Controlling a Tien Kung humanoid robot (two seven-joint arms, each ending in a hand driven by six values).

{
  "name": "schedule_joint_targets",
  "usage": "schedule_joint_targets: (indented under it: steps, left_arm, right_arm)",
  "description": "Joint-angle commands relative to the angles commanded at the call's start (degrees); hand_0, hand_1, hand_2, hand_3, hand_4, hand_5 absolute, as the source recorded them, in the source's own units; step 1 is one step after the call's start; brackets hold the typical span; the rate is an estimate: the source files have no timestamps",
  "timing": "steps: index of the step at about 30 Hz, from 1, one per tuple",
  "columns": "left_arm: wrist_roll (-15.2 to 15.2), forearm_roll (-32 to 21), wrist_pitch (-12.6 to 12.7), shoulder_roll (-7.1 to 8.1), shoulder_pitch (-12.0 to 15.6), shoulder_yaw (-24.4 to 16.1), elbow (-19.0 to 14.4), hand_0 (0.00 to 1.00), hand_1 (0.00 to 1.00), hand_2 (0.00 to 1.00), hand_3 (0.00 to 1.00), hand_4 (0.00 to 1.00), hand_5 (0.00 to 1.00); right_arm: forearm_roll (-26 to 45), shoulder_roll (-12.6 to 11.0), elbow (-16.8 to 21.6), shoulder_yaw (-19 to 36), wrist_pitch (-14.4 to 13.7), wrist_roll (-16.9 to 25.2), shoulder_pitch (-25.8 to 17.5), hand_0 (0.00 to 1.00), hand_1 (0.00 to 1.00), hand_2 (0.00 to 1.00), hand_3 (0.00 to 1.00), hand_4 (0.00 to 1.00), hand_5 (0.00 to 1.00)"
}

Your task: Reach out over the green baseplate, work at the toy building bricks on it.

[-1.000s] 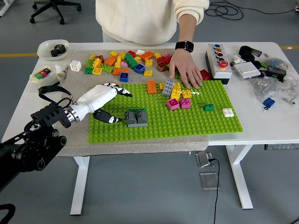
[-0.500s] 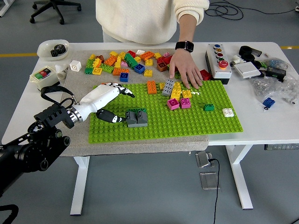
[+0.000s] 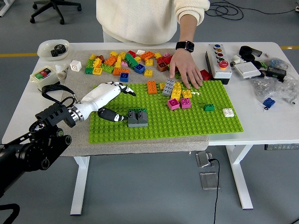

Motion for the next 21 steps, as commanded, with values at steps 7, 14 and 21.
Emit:
schedule_joint_targets:
  steps: [7, 14, 21]
  left_arm:
    - [0.06, -0.19, -0.23, -0.06, 0.00, 0.25, -0.12, 0.849, 0.698, 0.731, 0.713, 0.968, 0.170]
    - [0.21, 0.15, -0.43, 0.09, -0.01, 0.04, 0.03, 0.849, 0.697, 0.730, 0.711, 0.972, 0.182]
    - [0.40, 0.50, -0.39, 0.15, -0.12, -0.27, 0.36, 0.849, 0.698, 0.730, 0.710, 0.979, 0.200]
  right_arm:
    - [-0.01, 0.01, 0.00, -0.02, 0.02, -0.01, 0.01, 0.741, 0.645, 0.680, 0.612, 0.825, 0.521]
    - [0.04, 0.02, 0.00, 0.02, -0.01, -0.02, 0.06, 0.741, 0.644, 0.680, 0.613, 0.825, 0.521]
    - [0.10, 0.01, 0.00, 0.03, -0.04, 0.00, 0.13, 0.740, 0.644, 0.680, 0.611, 0.824, 0.521]
